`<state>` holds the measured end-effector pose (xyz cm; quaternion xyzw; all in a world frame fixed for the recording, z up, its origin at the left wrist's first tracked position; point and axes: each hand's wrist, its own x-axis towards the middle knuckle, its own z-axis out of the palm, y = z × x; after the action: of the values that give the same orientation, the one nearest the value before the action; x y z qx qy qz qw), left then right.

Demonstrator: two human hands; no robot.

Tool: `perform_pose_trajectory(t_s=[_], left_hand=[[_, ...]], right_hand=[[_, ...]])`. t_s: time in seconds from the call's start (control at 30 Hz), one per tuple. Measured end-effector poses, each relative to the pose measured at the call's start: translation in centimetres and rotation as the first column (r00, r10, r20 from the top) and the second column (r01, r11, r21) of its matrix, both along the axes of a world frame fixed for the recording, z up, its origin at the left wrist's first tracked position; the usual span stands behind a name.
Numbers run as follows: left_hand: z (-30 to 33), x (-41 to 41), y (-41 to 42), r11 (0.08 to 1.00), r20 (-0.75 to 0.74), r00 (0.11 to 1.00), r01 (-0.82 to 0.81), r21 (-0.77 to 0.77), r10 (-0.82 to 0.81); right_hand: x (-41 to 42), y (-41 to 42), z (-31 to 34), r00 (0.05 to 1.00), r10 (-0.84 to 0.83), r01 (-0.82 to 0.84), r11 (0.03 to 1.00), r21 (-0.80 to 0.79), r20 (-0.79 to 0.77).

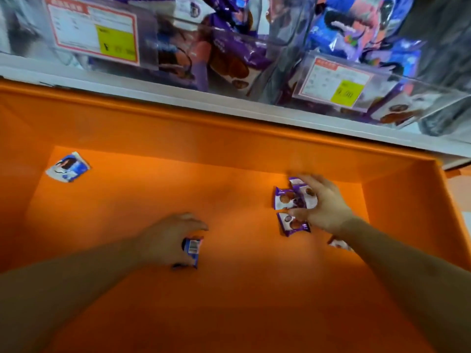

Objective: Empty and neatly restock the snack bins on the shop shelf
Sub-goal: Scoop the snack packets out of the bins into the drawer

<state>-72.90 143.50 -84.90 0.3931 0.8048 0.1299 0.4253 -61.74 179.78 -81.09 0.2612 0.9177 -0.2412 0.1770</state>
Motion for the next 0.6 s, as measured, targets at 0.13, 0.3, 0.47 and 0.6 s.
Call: perform_pose_trajectory(t_s=[0.13,0.3,0.47,0.6], left_hand=[[-1.5,-0.1,-1.2,0.998,0.005,0.998,0.056,-0.032,-0.056],[-2.8,-1.2,-2.4,0.999,-0.091,0.995,0.032,-0.022,-0.034],[-3.2,-4.6,-4.6,0.969,-0.246,0.937,-0.237,0.069,0.247],[-3.6,-7.6,-4.5,0.794,-0.275,0.745,-0.582,0.176,0.607]], right_hand=[[-2.4,-4.6,-1.4,0.984,0.14,-0.149,0.986,-0.078,-0.113],[-3.9,-10.2,-2.4,0.97,0.211,-0.228,0.96,-0.161,-0.118],[-4.6,-14.9,-2.4,0.946,0.319,-0.325,0.928,-0.182,-0.06],[-5.5,-17.4,-2.4,0.937,0.347,-0.349,0.925,-0.148,-0.037]])
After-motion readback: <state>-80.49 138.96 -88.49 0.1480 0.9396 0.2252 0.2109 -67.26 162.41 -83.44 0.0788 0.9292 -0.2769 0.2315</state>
